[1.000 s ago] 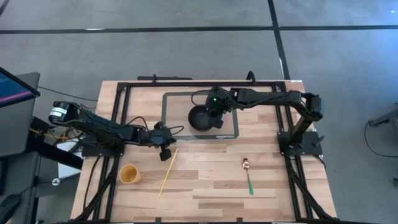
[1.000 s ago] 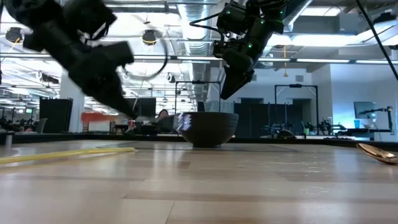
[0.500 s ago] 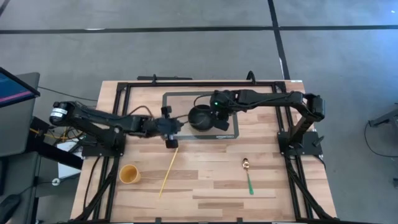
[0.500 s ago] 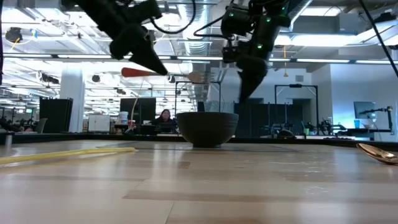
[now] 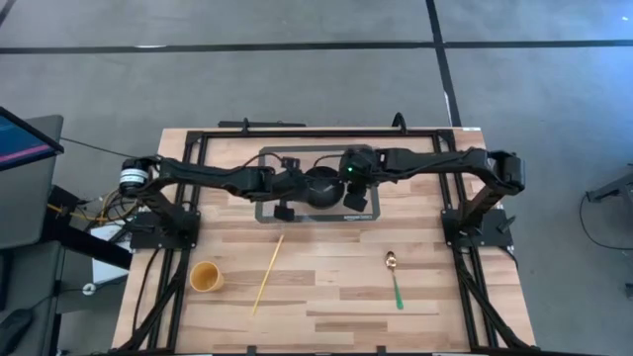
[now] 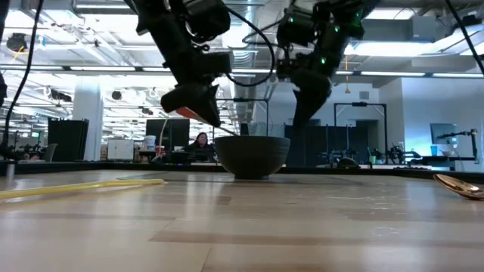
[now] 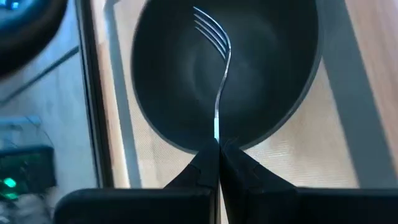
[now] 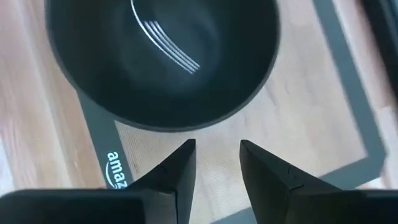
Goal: Pick & Place Utensil
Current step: Put the orange fork into the black bowl
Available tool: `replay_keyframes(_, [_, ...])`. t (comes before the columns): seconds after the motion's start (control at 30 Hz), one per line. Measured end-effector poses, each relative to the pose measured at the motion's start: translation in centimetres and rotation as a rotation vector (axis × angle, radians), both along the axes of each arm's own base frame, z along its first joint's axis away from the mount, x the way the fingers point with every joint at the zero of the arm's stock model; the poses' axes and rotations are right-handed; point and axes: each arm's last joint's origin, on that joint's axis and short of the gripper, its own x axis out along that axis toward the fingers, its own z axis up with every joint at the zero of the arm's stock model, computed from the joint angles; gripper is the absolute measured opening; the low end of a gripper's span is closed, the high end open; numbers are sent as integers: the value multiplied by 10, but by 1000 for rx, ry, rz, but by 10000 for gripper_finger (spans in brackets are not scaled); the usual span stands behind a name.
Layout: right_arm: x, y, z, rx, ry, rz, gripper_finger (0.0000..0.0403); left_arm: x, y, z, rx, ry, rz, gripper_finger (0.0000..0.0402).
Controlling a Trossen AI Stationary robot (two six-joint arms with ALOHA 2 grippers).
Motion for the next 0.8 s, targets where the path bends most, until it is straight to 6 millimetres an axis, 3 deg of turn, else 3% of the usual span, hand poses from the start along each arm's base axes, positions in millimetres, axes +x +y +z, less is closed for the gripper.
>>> replay_keyframes(0.23, [3, -1, -11, -9, -94, -22, 117, 5, -1, -8, 87, 102, -107, 3])
replay_keyframes(0.5, [16, -2, -7, 10, -243, 42, 117, 6, 0, -8, 130, 111, -113, 3])
replay_keyframes(0.8, [26, -4, -34, 41, -185, 59, 117, 15, 1, -24, 126, 158, -116, 4])
